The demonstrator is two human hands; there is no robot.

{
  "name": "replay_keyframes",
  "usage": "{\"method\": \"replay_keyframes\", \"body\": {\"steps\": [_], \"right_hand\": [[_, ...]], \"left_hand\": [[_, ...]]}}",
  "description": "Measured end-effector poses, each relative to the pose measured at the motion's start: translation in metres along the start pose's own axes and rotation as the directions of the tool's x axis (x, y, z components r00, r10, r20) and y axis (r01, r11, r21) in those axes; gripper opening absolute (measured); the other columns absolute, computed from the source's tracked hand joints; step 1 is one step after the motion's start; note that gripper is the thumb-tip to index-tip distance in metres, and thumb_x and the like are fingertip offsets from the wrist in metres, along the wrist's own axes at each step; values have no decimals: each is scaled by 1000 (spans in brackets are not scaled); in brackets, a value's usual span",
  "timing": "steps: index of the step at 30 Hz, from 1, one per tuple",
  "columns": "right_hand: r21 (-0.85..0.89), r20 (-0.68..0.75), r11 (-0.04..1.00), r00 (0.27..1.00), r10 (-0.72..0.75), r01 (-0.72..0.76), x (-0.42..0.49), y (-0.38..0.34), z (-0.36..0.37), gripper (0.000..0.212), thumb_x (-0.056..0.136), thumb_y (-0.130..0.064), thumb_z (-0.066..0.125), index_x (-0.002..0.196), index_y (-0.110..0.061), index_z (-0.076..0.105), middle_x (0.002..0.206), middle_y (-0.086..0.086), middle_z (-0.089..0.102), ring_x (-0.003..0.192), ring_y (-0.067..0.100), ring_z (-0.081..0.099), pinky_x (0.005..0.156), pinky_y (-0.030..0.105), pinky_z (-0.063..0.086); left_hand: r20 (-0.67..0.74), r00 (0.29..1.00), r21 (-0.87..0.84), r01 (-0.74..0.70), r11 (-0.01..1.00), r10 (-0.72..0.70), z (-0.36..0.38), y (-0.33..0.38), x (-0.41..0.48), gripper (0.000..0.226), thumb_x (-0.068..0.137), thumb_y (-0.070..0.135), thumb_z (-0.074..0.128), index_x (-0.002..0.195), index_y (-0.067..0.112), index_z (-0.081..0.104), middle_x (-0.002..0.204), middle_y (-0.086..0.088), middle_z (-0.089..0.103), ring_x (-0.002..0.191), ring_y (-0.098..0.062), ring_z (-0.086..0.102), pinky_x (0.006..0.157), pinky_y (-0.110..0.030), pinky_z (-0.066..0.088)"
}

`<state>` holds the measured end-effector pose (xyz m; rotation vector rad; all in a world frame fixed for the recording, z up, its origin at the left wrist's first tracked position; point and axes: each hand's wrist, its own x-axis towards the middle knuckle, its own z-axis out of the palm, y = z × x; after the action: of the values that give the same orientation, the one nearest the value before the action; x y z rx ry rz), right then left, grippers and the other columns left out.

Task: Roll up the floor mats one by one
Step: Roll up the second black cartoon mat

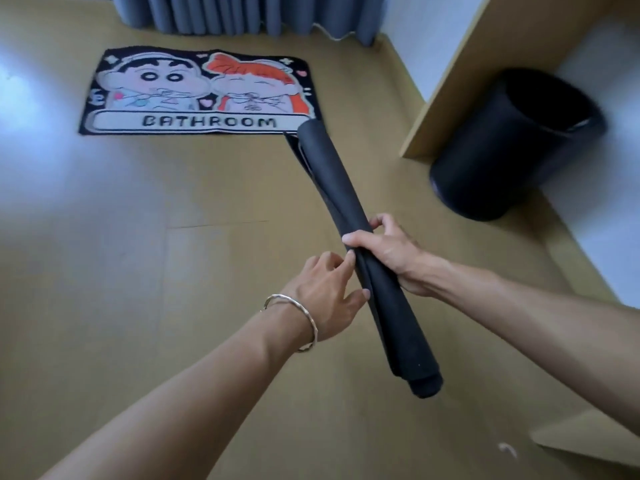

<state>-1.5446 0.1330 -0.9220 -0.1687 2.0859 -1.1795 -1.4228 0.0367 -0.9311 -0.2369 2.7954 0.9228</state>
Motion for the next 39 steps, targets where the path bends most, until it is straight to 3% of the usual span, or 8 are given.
{"method": "replay_keyframes", "body": {"steps": [5, 8, 12, 18, 22, 28, 34, 39], "right_hand": [[-85, -244, 993, 968, 58, -81, 7, 57, -60, 49, 73, -38, 70, 106, -26, 37, 94, 2, 61, 80, 20, 58, 67, 34, 47], [-128, -349, 978, 930, 114, -167, 15, 98, -92, 45, 76, -35, 67, 106, -25, 35, 86, -4, 54, 70, 15, 52, 56, 30, 39], [-252, -514, 935, 853, 90, -251, 27, 132, -145, 38, 75, -32, 60, 100, -23, 34, 83, -6, 54, 63, 18, 51, 51, 30, 35], [-408, -647, 819, 760, 51, -403, 29, 195, -215, 39, 74, -27, 67, 94, -24, 34, 93, -1, 55, 77, 22, 54, 59, 30, 35], [-444, -669, 771, 741, 55, -458, 32, 219, -249, 38, 78, -15, 66, 99, -21, 35, 92, 0, 52, 81, 21, 56, 63, 30, 42], [-435, -739, 726, 672, 49, -532, 46, 233, -286, 38, 83, -14, 65, 101, -23, 32, 100, 4, 50, 89, 24, 53, 89, 43, 45], [-460, -750, 708, 662, 14, -536, 62, 239, -315, 38, 83, -9, 66, 110, -18, 40, 108, 8, 53, 98, 27, 53, 91, 45, 45], [-380, -763, 696, 631, 136, -609, 73, 249, -306, 42, 83, -6, 65, 115, -14, 39, 118, 14, 52, 109, 33, 49, 97, 50, 41]], "left_hand": [[234, 972, 94, -53, 994, 30, 31, 41, 54, 65, 96, 47, 39, 150, 30, 9, 154, -3, 20, 140, -24, 18, 114, -34, 19], [344, 939, 125, -79, 989, 31, 53, 64, 75, 67, 96, 48, 38, 150, 34, 0, 159, 1, 3, 146, -20, 2, 116, -33, 9], [379, 923, 108, -117, 987, 68, 73, 95, 102, 67, 95, 51, 37, 148, 39, -2, 159, 3, -1, 146, -16, -2, 118, -39, 11], [395, 888, 44, -273, 961, 235, 90, 153, 138, 66, 95, 54, 33, 147, 43, -6, 159, 8, -3, 145, -12, -7, 118, -41, 9], [447, 864, 42, -279, 960, 231, 99, 162, 150, 68, 92, 56, 32, 145, 44, -7, 158, 10, -5, 145, -10, -8, 118, -42, 10], [490, 849, 55, -255, 965, 196, 109, 163, 156, 69, 89, 59, 31, 145, 46, -6, 158, 11, -4, 145, -9, -8, 119, -41, 9], [509, 835, 66, -278, 958, 207, 123, 176, 169, 68, 91, 59, 32, 145, 47, -7, 158, 12, -6, 144, -9, -9, 119, -43, 8], [528, 835, 123, -255, 959, 154, 122, 171, 173, 69, 91, 60, 32, 145, 46, -8, 158, 11, -7, 144, -10, -10, 119, -43, 7]]}}
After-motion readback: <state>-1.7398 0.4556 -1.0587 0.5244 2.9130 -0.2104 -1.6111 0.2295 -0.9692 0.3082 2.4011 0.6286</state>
